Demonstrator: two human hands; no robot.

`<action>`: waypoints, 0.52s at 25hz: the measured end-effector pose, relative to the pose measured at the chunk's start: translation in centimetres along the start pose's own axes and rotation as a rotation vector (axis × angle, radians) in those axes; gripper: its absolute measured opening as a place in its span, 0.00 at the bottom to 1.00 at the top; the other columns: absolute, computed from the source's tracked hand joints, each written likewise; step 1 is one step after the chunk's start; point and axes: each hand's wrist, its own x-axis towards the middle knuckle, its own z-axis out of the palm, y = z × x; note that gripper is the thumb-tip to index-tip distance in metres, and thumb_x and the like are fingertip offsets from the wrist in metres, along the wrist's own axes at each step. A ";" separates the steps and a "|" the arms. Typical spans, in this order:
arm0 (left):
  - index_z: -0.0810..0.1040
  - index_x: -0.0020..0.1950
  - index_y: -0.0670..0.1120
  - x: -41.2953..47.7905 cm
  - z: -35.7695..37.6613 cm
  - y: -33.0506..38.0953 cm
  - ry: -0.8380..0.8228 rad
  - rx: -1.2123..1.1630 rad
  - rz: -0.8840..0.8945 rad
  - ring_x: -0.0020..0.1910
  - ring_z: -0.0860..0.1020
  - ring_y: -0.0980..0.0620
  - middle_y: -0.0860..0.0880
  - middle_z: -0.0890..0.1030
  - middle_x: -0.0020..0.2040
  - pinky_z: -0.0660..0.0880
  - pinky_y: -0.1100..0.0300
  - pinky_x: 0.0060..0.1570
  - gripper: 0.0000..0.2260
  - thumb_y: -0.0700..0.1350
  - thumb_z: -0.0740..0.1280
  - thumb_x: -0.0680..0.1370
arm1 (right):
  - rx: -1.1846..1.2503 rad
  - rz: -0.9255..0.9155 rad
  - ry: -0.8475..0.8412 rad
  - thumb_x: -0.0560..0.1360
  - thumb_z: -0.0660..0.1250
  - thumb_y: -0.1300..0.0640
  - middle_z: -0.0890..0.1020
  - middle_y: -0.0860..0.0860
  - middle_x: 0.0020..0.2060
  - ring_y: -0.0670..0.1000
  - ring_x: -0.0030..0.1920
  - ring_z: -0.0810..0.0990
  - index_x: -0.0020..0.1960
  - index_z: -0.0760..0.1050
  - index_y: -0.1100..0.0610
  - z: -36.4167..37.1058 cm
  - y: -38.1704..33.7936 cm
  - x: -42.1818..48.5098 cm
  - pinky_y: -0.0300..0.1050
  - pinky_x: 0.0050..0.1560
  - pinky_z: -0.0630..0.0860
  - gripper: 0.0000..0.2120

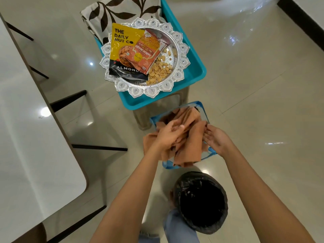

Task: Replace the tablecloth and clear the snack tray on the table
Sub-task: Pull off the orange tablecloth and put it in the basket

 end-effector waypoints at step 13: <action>0.76 0.61 0.41 -2.0 0.0 -3.1 0.466 0.636 -0.173 0.57 0.79 0.42 0.42 0.80 0.58 0.75 0.53 0.53 0.14 0.47 0.63 0.80 | -0.841 -0.313 -0.198 0.73 0.69 0.64 0.73 0.48 0.51 0.48 0.54 0.72 0.68 0.67 0.59 2.8 8.3 -2.5 0.32 0.45 0.66 0.24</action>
